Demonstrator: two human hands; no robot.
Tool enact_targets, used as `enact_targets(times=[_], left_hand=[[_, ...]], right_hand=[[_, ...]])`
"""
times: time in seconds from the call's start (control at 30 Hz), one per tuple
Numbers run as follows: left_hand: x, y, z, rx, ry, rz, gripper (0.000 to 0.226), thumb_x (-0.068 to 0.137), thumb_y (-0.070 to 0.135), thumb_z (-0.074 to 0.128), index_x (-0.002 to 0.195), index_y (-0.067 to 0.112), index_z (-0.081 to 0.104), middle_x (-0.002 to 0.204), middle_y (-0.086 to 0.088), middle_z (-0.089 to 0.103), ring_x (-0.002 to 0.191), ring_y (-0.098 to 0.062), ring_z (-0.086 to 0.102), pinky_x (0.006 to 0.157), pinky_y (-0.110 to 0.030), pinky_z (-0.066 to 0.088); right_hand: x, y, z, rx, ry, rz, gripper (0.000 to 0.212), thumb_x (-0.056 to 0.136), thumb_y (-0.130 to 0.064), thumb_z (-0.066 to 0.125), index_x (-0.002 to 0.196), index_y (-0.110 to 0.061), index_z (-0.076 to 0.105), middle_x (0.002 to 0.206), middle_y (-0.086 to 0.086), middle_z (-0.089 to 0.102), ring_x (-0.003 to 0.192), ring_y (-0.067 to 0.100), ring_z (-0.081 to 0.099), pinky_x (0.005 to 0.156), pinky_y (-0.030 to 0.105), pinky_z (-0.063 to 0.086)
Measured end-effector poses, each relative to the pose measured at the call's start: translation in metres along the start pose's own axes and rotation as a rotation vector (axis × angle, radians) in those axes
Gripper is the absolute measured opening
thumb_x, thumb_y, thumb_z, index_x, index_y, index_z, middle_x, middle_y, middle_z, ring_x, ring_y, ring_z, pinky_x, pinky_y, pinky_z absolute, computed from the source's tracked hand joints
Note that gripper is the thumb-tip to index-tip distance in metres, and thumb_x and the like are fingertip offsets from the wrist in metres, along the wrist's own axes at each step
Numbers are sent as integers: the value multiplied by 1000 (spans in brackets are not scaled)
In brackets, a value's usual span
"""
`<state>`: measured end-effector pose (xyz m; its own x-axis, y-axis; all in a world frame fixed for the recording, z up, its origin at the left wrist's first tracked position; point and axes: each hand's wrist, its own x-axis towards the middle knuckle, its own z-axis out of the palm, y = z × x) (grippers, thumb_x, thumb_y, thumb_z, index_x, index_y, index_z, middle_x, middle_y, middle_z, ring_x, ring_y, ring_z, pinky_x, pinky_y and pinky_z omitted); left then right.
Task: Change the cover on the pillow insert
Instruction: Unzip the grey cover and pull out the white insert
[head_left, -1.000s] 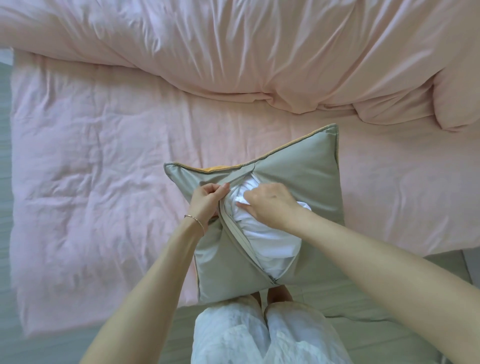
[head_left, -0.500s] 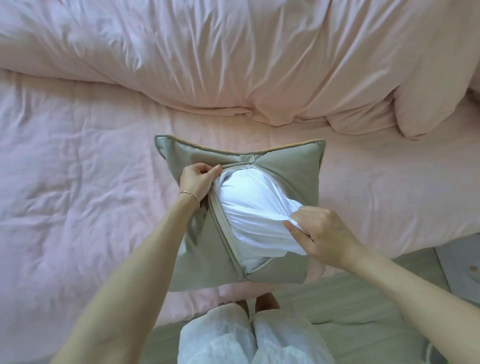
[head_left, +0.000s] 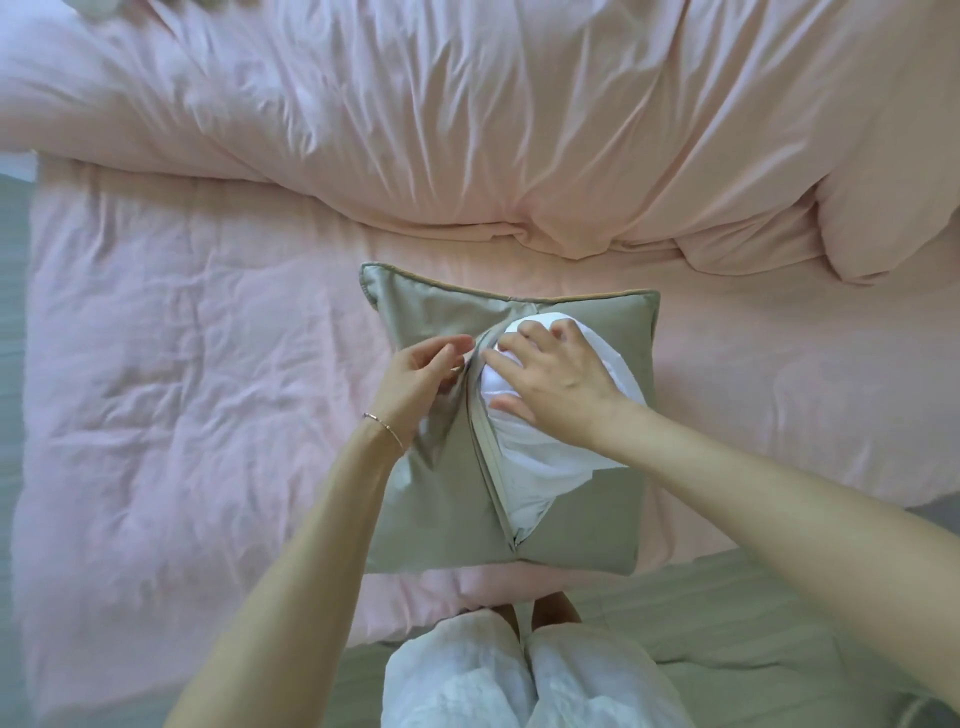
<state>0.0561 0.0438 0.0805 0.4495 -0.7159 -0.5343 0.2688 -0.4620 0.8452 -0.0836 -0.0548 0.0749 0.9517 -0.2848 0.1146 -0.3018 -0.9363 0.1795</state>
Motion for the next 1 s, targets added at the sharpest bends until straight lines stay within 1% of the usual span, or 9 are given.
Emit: enact_targets(times=[0.07, 0.13, 0.27, 0.4, 0.5, 0.57, 0.77, 0.9, 1.0], left_hand=[[-11, -10, -3, 163, 262, 131, 20, 91, 16, 48, 104, 13, 64, 101, -5, 66, 91, -19, 59, 82, -31, 45], [-26, -26, 1, 437, 415, 209, 44, 83, 40, 44, 116, 15, 59, 116, -5, 61, 107, -24, 54, 93, -36, 40], [-43, -46, 25, 782, 383, 40, 90, 63, 76, 17, 143, 34, 26, 150, 4, 26, 139, -19, 16, 110, -44, 15], [-34, -53, 36, 948, 386, 77, 78, 71, 73, 14, 139, 40, 32, 148, -3, 34, 140, -30, 16, 108, -56, 14], [-30, -55, 35, 949, 445, 247, 51, 89, 53, 31, 116, 25, 65, 108, -11, 68, 120, -43, 48, 96, -61, 37], [-29, -53, 32, 912, 483, 333, 52, 97, 46, 27, 103, 18, 71, 91, -10, 72, 109, -43, 57, 91, -58, 44], [-31, -11, 33, 669, 649, 529, 32, 91, 27, 45, 89, 9, 72, 102, -13, 71, 117, -37, 54, 104, -46, 30], [-37, 30, 26, 484, 657, 372, 24, 94, 22, 51, 97, 10, 71, 131, -7, 55, 131, -26, 39, 111, -44, 26], [-26, 36, 11, 504, 645, 340, 34, 90, 37, 45, 94, 16, 71, 119, -6, 64, 126, -30, 43, 100, -44, 37]], right_hand=[[-1, 11, 9, 11, 16, -10, 40, 80, -46, 48, 94, -14, 68, 88, -1, 65, 84, 24, 60, 69, 35, 37], [3, 18, 12, 19, 51, -9, 34, 84, -38, 42, 81, -14, 67, 80, -1, 63, 80, 24, 60, 69, 33, 31], [9, 19, 15, 69, 215, -28, 25, 85, -20, 47, 64, -11, 56, 66, 1, 56, 72, 24, 61, 74, 34, 33], [3, 17, 21, 135, 315, 23, 26, 87, -16, 44, 63, -10, 53, 63, 2, 54, 64, 21, 58, 96, 40, 33], [0, 17, 18, 229, 386, 53, 25, 85, -11, 44, 62, -7, 53, 59, 5, 52, 55, 24, 52, 88, 38, 41], [-3, 16, 10, 261, 443, 70, 23, 84, -9, 48, 61, -6, 53, 59, 8, 52, 55, 26, 51, 74, 36, 45], [-17, 25, -27, 289, 514, 200, 32, 92, -16, 46, 65, -4, 57, 65, 9, 54, 73, 21, 41, 71, 32, 35], [-24, 23, -50, 294, 560, 298, 42, 99, -21, 35, 66, -4, 54, 63, 9, 50, 71, 21, 38, 69, 30, 32], [-34, 22, -58, 325, 566, 351, 43, 100, -23, 32, 65, -6, 51, 63, 8, 48, 70, 21, 37, 67, 31, 32]])
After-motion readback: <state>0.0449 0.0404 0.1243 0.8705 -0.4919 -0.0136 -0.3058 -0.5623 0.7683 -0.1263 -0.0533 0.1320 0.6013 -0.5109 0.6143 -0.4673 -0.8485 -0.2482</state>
